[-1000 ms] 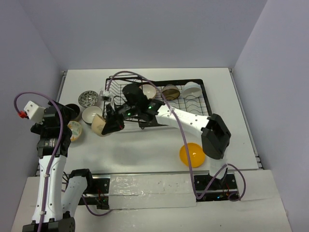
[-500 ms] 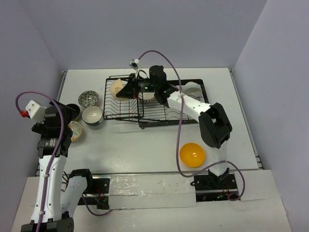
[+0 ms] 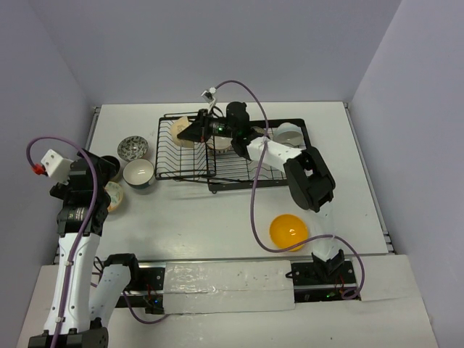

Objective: Load the bowls into the dish rack
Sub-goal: Place the bowl in the dish rack.

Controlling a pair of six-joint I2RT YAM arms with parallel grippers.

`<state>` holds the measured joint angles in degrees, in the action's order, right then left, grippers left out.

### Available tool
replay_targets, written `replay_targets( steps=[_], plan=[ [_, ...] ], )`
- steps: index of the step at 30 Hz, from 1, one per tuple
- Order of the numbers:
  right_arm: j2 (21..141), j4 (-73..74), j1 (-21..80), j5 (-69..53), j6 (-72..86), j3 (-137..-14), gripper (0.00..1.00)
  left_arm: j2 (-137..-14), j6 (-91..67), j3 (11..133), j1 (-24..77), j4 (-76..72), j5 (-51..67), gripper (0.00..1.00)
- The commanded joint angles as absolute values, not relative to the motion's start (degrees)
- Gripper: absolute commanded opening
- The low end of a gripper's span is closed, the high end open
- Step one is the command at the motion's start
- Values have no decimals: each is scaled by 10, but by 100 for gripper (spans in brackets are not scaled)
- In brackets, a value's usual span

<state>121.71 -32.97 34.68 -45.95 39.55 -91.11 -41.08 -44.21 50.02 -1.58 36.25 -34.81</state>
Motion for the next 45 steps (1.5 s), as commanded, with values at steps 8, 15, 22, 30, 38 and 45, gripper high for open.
replay_targets(
  steps=[8, 15, 22, 30, 38, 45],
  plan=[
    [1242, -493, 301, -447, 465, -921, 0, -412, -435, 506, -4, 357, -368, 97],
    [1260, -494, 293, -448, 466, -925, 0, -415, -436, 507, -4, 359, -368, 98],
    [1275, -513, 283, -451, 477, -920, 0, -417, -434, 506, -4, 358, -367, 97],
    [1273, -509, 274, -443, 462, -894, 1, -419, -432, 507, -4, 357, -366, 97],
    [1268, -510, 266, -433, 449, -859, 8, -422, -431, 506, -5, 356, -362, 97],
    [1263, -485, 263, -419, 431, -847, 15, -425, -431, 506, -4, 359, -367, 96]
  ],
)
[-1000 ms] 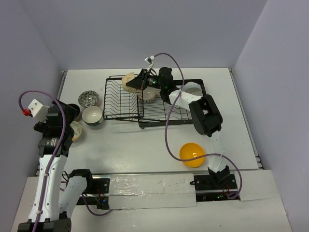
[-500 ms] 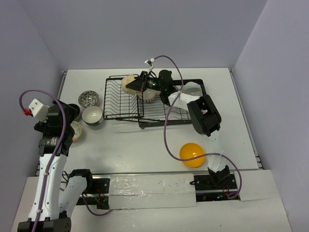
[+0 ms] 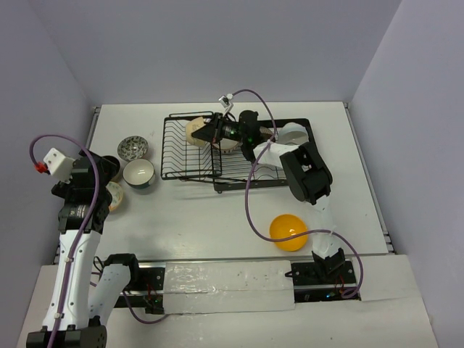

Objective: Load the bowls into the dish rack
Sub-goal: Place the bowl in the dish rack.

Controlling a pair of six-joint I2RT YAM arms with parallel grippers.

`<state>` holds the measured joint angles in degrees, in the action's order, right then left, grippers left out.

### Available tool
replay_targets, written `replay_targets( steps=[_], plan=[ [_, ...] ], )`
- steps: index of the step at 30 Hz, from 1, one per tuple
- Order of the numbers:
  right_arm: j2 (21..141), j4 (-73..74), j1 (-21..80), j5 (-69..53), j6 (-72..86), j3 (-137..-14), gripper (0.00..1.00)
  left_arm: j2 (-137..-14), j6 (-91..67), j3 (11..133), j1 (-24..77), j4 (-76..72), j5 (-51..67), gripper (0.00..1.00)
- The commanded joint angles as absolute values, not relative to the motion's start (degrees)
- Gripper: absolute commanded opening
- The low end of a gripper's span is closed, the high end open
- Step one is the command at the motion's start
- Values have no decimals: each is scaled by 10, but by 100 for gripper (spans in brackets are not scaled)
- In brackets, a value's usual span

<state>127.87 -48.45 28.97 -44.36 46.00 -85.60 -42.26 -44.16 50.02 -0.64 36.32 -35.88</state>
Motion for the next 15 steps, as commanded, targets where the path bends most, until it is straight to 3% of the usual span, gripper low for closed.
replay_targets(
  steps=[1, 15],
  plan=[
    [1264, -485, 262, -418, 431, -846, 18, -425, -430, 507, -4, 358, -367, 96],
    [1257, -492, 255, -420, 432, -835, 43, -428, -428, 507, -4, 357, -365, 96]
  ],
)
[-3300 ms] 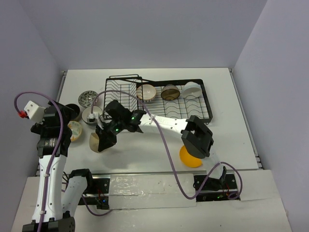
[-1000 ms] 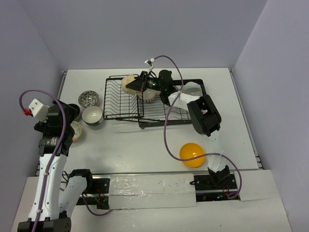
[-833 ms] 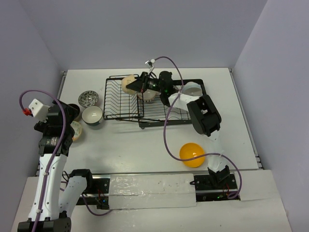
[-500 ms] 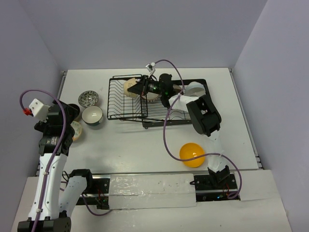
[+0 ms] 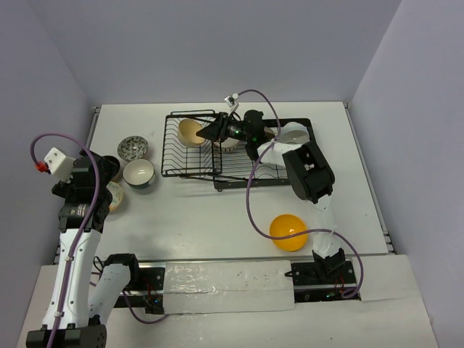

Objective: Load the bowls into the dish rack
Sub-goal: Place the bowl in the dish rack.

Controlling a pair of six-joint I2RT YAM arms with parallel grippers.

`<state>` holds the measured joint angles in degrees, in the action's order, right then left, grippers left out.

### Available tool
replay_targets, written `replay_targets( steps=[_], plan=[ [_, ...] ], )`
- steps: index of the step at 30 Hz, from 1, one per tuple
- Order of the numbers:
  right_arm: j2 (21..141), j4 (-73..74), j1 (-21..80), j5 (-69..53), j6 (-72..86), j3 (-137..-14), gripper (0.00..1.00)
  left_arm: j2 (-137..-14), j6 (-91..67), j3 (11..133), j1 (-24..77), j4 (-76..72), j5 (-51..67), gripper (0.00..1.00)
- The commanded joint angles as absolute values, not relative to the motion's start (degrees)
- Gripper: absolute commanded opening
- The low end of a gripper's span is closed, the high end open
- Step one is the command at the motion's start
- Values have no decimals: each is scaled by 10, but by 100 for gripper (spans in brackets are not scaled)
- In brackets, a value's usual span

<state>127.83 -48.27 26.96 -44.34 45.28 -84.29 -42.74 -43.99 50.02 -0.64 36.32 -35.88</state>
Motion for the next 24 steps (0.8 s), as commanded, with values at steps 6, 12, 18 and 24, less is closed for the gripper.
replay_targets(
  steps=[6, 12, 18, 24],
  plan=[
    [1249, -485, 250, -417, 423, -827, 43, -427, -427, 506, -4, 357, -363, 96],
    [1245, -476, 250, -426, 418, -829, 43, -427, -427, 505, -4, 356, -361, 96],
    [1213, -447, 250, -422, 384, -812, 44, -426, -425, 506, -4, 353, -358, 96],
    [1169, -327, 257, -396, 293, -816, 46, -424, -423, 504, -4, 352, -353, 96]
  ],
)
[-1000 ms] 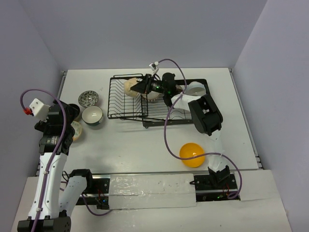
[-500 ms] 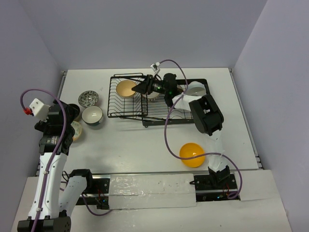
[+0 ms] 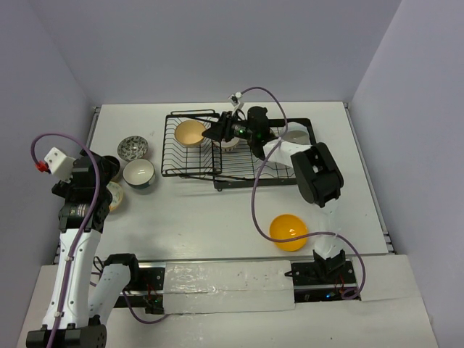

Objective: Load the bowls into the dish rack
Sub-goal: Place the bowl in the dish rack, then pick up the bowl from the dish rack.

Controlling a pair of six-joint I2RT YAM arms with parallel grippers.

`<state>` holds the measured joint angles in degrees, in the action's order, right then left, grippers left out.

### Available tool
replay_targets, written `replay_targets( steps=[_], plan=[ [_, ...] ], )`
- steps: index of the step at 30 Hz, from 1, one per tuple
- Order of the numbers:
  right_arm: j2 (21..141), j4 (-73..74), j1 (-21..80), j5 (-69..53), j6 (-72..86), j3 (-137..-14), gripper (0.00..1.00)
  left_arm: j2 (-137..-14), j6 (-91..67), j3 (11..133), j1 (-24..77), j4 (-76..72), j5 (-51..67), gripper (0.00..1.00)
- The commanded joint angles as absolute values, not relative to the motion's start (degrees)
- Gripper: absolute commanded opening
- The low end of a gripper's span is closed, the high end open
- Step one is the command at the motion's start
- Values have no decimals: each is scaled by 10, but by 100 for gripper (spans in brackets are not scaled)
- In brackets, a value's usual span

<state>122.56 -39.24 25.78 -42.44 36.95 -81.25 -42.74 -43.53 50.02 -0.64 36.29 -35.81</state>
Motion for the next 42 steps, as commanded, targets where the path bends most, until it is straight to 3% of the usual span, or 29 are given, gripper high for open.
replay_targets(
  steps=[1, 16, 24, 35, 38, 41, 42],
  plan=[
    [1165, -301, 259, -381, 277, -830, 46, -424, -424, 504, -4, 352, -353, 96],
    [1242, 139, 370, -230, 69, -1142, 47, -421, -419, 503, -4, 345, -341, 95],
    [1314, 249, 404, -195, 13, -1256, 47, -417, -417, 501, -4, 343, -340, 95],
    [1339, 271, 422, -158, -14, -1262, 46, -413, -417, 501, 12, 345, -342, 96],
    [1338, 266, 425, -149, -17, -1259, 42, -412, -417, 502, 14, 345, -343, 96],
    [1331, 254, 426, -147, -10, -1251, 33, -412, -417, 501, 14, 345, -345, 96],
    [1329, 250, 426, -145, -8, -1244, 24, -412, -417, 501, 15, 345, -345, 96]
  ],
)
